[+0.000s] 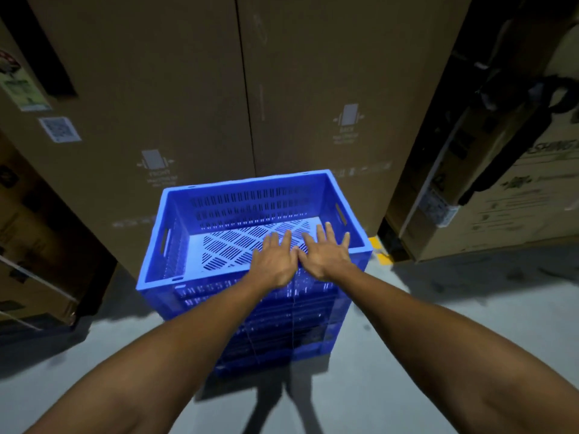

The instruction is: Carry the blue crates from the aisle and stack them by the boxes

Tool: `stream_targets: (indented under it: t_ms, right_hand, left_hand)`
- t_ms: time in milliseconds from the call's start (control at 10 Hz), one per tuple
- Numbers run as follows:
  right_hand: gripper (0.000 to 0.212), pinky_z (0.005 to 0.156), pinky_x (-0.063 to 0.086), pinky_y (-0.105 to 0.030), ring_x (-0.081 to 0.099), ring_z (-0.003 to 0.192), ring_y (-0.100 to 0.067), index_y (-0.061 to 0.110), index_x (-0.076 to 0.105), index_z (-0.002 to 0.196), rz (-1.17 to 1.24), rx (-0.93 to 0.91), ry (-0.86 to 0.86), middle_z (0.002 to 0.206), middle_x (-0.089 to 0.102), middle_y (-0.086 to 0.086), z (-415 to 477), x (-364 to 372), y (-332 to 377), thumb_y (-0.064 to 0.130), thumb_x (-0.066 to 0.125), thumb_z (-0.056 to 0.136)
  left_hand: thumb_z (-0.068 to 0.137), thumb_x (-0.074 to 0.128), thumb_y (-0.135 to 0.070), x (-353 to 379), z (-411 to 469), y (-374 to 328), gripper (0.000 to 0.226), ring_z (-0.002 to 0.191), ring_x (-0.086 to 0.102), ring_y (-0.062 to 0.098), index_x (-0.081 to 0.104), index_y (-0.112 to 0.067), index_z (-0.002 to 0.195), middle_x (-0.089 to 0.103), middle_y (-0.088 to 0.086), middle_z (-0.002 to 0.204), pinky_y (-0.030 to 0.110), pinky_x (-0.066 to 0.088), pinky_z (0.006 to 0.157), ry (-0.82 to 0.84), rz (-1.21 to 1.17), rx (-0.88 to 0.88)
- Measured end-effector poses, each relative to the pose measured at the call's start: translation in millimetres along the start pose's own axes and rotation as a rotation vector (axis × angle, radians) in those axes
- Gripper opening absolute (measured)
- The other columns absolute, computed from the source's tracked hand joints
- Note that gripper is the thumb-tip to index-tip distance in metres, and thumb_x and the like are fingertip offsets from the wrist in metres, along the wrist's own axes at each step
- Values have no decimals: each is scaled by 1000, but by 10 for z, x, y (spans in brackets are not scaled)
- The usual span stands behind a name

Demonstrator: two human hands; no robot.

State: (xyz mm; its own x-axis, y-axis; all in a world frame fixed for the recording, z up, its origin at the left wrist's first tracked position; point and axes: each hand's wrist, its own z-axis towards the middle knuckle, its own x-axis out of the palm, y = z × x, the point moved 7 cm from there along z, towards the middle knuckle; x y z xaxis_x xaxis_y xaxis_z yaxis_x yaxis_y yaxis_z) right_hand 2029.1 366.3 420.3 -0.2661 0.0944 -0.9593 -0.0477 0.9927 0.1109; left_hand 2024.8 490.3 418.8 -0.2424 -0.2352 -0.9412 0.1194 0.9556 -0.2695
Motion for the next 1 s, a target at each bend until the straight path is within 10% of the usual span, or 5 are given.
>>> stream_targets:
  t_ms: [200,500,800,1000]
  right_hand:
    - [85,115,-2,-65,-19,149,-30,30,19,156,-37,12,-81,164,-14,-8,167,-100,-937,80,17,87]
    - [63,116,24,-55,-6,151,-31,28,22,156,68,-108,-184,165,-12,-1,363,-5,-1077,51,34,98]
    - [70,116,-1,-64,-19,149,-32,19,-3,158,-62,-50,51,163,-22,-4,189,-164,-903,55,17,101]
    - [78,121,1,-52,-13,151,-25,12,-1,157,36,-145,-235,165,-7,-10,-312,-743,-417,60,18,99]
  left_hand:
    - [102,19,-49,188,288,-681,63,151,4,27,8,-21,157,6,10,164,55,17,118,-26,-27,57]
    - [101,20,-51,358,549,-858,65,152,-1,25,-2,-25,157,-7,7,164,52,23,116,13,-3,2]
    - [101,15,-57,163,397,-835,67,149,-17,26,-9,-27,156,-21,6,161,56,-6,118,81,4,-8]
    - [101,24,-55,-650,-202,-633,68,150,-14,21,-2,-26,157,-14,4,164,51,2,121,-257,-59,69]
